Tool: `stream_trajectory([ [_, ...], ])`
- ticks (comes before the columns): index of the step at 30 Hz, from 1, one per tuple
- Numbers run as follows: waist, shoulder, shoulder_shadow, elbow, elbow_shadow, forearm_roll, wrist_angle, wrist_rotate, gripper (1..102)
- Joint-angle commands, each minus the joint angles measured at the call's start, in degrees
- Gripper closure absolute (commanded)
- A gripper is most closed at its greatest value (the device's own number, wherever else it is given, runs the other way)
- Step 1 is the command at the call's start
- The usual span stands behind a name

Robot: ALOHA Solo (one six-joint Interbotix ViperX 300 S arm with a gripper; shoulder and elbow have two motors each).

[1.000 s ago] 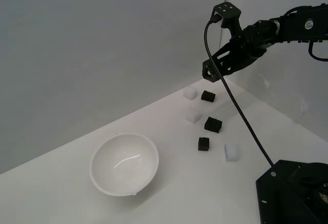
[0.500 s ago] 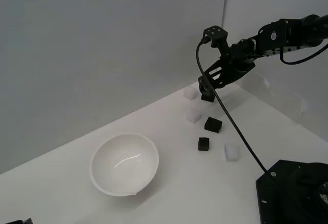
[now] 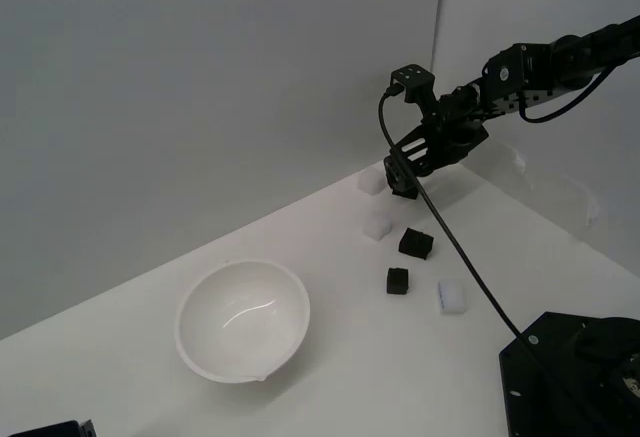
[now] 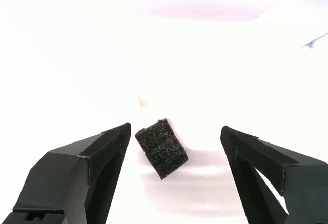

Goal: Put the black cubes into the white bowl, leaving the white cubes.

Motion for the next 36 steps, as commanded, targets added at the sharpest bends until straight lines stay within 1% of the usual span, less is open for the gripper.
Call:
stream_trajectory([
  [1,1.49,1.23,1.41,-1.23,-1.58,-1.32,0.18,0.53,3],
  [15,1.67,-2.11,-1.93,-1.14,-1.49,-1.32,1.14,0.53,3],
  [17,1.67,-2.02,-1.85,-1.14,-1.49,-1.32,1.58,0.53,7],
  [18,1.67,-1.93,-1.76,-1.14,-1.49,-1.32,1.85,0.44,13],
  [19,1.67,-1.85,-1.67,-1.14,-1.49,-1.32,2.29,0.53,23],
  [21,1.67,-1.67,-1.41,-1.14,-1.49,-1.23,3.16,0.53,49],
  [22,1.67,-1.41,-1.14,-1.14,-1.41,-1.32,3.43,0.53,61],
  [23,1.67,-1.23,-1.05,-1.14,-1.49,-1.32,3.78,0.44,70],
  [24,1.67,-1.05,-0.79,-1.14,-1.41,-1.32,3.96,0.44,76],
  [25,1.67,-0.79,-0.7,-1.14,-1.49,-1.32,4.22,0.53,80],
  [28,1.67,-0.26,0.0,-1.14,-1.41,-1.23,5.89,0.44,86],
  [30,1.67,0.26,0.53,-1.05,-1.41,-1.32,7.03,0.53,98],
  [31,1.67,0.7,0.97,-0.97,-1.32,-1.32,7.56,0.44,100],
  [36,1.76,5.36,5.63,-0.7,-1.05,-1.23,9.23,0.44,100],
])
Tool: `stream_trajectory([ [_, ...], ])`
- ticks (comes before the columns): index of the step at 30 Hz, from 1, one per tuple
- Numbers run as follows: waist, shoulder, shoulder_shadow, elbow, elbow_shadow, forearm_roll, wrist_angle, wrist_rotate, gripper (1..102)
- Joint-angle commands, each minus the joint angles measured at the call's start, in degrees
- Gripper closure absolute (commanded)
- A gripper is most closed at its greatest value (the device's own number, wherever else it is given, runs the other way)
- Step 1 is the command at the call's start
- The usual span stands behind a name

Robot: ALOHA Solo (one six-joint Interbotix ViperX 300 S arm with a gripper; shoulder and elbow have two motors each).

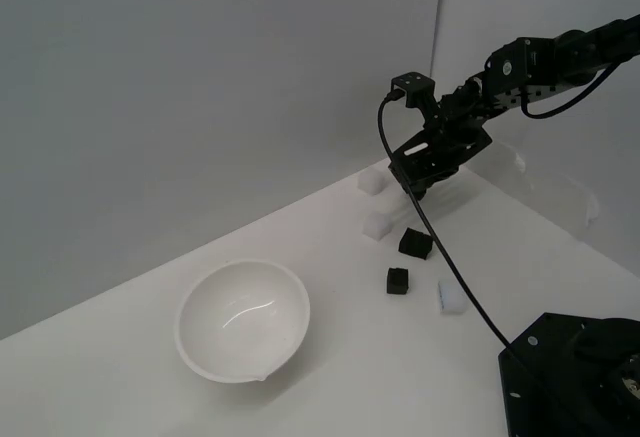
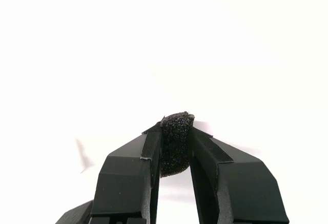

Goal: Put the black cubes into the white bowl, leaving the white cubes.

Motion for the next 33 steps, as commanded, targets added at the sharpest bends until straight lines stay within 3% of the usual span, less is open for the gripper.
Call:
stream_trajectory([
  [1,1.05,5.36,5.8,-0.18,-0.53,-0.88,1.49,0.44,100],
  [6,-0.44,13.71,14.06,0.09,-0.18,-0.88,6.59,0.44,100],
  [16,-10.46,27.6,28.04,1.93,1.76,-2.64,11.43,-0.35,100],
  [21,-18.19,31.38,31.73,2.11,1.93,-4.39,11.43,-2.64,100],
  [33,-32.08,31.64,31.99,1.58,1.41,-4.48,9.93,-8.7,100],
])
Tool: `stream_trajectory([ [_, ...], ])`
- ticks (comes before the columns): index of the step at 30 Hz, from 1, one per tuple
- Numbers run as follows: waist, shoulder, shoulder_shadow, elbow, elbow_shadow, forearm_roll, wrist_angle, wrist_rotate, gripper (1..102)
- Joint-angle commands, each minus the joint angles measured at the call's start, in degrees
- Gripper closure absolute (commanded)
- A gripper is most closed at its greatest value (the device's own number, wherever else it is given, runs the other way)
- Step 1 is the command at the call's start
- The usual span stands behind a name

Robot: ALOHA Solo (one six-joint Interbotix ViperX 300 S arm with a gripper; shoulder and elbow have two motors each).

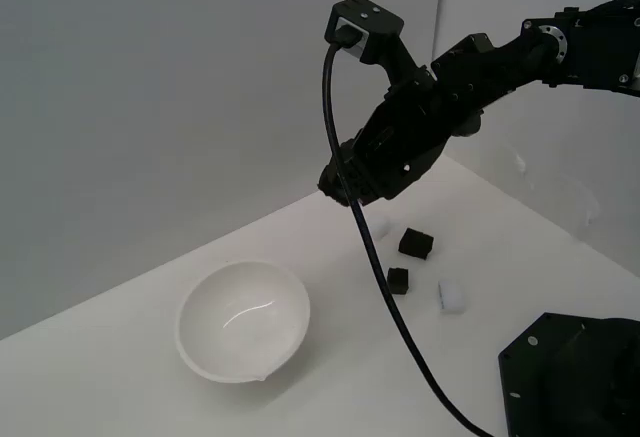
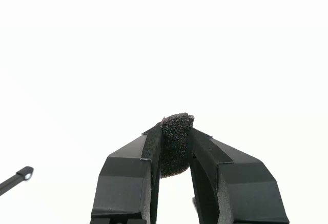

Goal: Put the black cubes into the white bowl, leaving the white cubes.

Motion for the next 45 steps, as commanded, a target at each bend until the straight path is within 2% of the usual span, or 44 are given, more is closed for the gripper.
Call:
stream_trajectory([
  [1,-2.72,0.79,0.97,-1.05,-1.32,-0.79,-0.7,-0.09,100],
  [7,-8.96,-1.49,-1.41,-2.2,-2.46,-2.02,-3.52,-1.76,100],
  [12,-14.33,-6.86,-6.68,-2.99,-3.34,-3.43,-7.38,-1.76,100],
  [21,-19.16,-12.04,-11.95,-5.98,-6.42,-4.75,-10.55,-1.76,98],
  [22,-19.34,-12.04,-11.95,-6.15,-6.59,-5.1,-10.99,-1.76,93],
  [23,-19.6,-12.04,-11.87,-6.24,-6.68,-5.27,-11.25,-1.76,84],
  [26,-19.69,-12.22,-12.13,-6.42,-6.86,-6.24,-11.16,-1.76,44],
  [27,-19.69,-12.48,-12.3,-6.42,-6.77,-6.59,-11.16,-1.76,35],
  [32,-19.86,-13.27,-13.18,-6.42,-6.77,-7.91,-11.25,-1.76,8],
  [37,-19.6,-12.92,-12.74,-5.63,-6.06,-7.82,-11.16,-1.41,7],
  [39,-17.67,-11.6,-11.43,-4.22,-4.83,-7.47,-11.16,-1.32,7],
  [45,-6.5,-3.34,-3.08,4.04,3.78,-6.86,-11.07,0.09,7],
])
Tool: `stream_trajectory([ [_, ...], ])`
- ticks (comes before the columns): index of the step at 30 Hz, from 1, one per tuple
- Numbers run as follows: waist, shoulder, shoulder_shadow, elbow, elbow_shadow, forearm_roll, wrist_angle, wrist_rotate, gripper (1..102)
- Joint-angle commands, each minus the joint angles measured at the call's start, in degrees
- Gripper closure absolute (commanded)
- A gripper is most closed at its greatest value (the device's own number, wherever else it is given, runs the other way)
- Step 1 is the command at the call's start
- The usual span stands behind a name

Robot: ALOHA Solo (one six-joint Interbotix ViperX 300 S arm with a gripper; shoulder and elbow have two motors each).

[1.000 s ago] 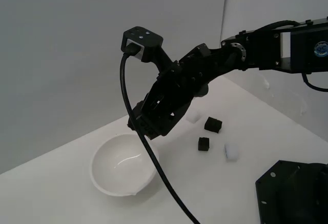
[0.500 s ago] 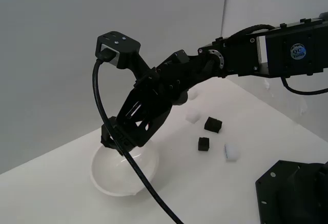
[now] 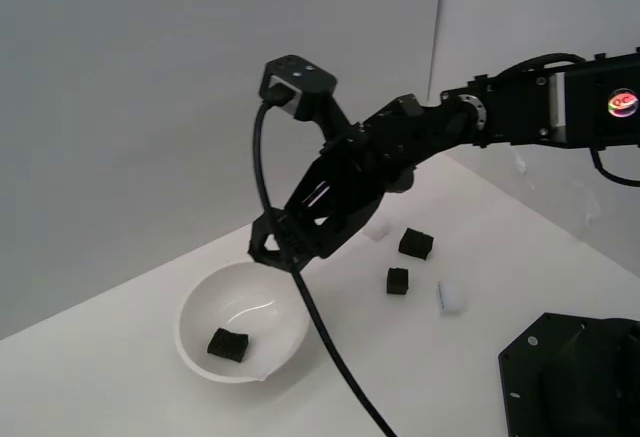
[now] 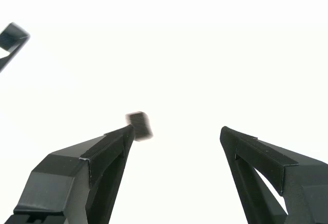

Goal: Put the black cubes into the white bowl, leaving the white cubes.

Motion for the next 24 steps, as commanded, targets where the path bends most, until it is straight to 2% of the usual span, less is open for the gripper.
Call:
stream_trajectory([
  [1,5.01,5.01,5.45,2.81,2.55,-0.09,-0.09,1.23,7],
  [4,11.6,8.7,9.05,4.75,4.48,1.49,2.11,1.93,7],
  [7,17.75,10.02,10.46,4.92,4.75,3.87,6.59,2.55,7],
  [10,21.97,10.63,11.07,5.01,4.75,5.27,8.79,3.87,7],
  [17,29.62,10.11,10.46,6.15,5.98,5.8,12.22,7.12,7],
  [24,32.61,5.89,6.15,8.17,7.91,5.8,12.3,9.32,7],
])
